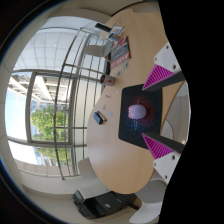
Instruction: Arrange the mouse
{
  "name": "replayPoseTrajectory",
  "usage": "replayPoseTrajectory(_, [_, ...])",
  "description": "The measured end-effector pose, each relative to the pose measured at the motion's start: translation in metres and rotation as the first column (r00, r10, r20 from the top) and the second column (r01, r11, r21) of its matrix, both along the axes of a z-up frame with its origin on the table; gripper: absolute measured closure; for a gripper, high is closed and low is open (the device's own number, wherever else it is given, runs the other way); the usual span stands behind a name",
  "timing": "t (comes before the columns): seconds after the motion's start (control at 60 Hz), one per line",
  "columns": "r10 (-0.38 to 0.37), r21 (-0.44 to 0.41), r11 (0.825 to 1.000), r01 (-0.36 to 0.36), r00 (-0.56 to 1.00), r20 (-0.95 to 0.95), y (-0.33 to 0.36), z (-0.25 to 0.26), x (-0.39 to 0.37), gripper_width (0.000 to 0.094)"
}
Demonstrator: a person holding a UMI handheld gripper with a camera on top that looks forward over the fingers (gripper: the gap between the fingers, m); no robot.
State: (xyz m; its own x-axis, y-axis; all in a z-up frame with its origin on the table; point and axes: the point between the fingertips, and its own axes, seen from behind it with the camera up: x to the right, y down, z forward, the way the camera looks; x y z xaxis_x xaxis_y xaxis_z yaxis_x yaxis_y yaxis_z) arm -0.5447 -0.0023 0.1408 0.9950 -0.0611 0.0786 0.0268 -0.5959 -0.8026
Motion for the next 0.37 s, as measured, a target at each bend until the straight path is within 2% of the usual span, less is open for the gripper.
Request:
replayPoseTrajectory(0.183, [-0.004,-0.001,1.000,0.004,1.000,-0.010,-0.044,0.006,-0.002,0.0094])
replayPoseTrajectory(0.367, [0.007,0.001,1.000,-0.007,1.000,-0.006,-0.061,0.007,-0.009,0.0092])
